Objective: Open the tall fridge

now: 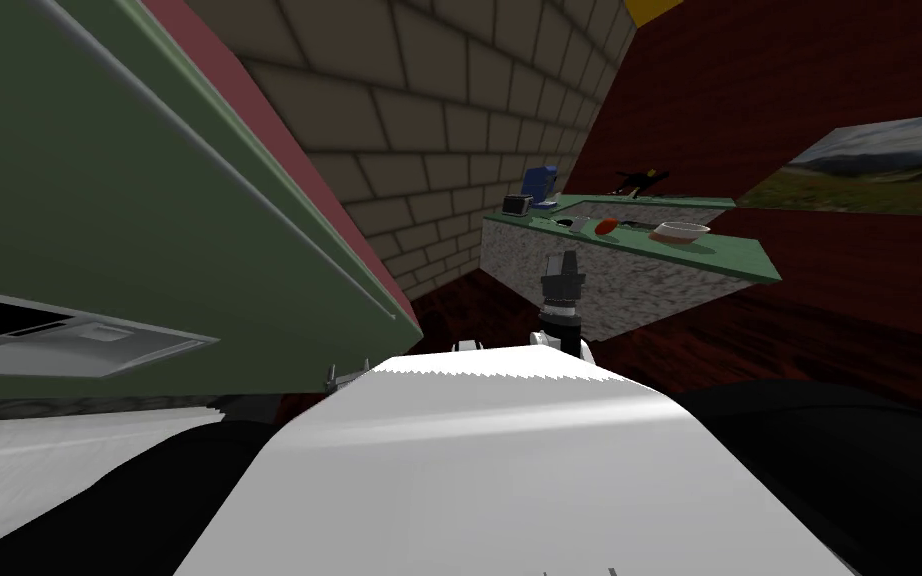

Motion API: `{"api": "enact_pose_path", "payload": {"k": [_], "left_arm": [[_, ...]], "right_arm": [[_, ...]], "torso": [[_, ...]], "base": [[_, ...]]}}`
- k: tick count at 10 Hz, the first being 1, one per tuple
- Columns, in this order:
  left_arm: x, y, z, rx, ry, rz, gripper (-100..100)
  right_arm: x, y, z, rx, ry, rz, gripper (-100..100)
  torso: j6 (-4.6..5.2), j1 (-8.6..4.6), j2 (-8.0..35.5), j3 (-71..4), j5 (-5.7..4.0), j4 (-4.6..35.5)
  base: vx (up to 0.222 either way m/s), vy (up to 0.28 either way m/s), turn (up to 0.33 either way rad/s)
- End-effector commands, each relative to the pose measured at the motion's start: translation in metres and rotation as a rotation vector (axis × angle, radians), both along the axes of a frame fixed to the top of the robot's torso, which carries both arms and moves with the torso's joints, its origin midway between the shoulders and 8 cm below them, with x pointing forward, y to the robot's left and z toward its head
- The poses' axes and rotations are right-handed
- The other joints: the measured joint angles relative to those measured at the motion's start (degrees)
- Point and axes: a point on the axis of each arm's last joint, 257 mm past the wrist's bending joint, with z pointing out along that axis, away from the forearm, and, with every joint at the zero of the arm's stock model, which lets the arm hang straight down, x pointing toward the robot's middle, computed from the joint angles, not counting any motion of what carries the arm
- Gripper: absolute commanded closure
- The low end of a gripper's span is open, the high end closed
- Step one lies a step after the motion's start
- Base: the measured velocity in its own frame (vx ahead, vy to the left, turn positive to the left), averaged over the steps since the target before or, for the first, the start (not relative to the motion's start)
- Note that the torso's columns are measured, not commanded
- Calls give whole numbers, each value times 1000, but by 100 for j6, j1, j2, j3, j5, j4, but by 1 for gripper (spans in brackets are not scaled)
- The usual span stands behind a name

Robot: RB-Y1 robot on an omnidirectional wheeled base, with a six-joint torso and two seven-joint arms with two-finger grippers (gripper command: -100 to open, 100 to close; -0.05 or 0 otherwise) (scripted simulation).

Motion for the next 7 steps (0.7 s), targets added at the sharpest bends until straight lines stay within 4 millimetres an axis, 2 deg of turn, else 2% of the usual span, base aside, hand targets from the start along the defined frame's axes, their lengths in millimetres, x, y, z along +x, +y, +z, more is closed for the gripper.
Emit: {"api": "enact_pose_path", "payload": {"k": [1,7], "left_arm": [[-10,6,13,-14,-9,9,-100],[-31,17,38,-47,-16,25,-100]], "right_arm": [[0,0,0,0,0,0,0],[0,0,0,0,0,0,0]], "torso": [[0,1,51,33,1,15],[0,11,49,32,3,15]], "base": [[186,3,-22],[148,8,-25]]}}
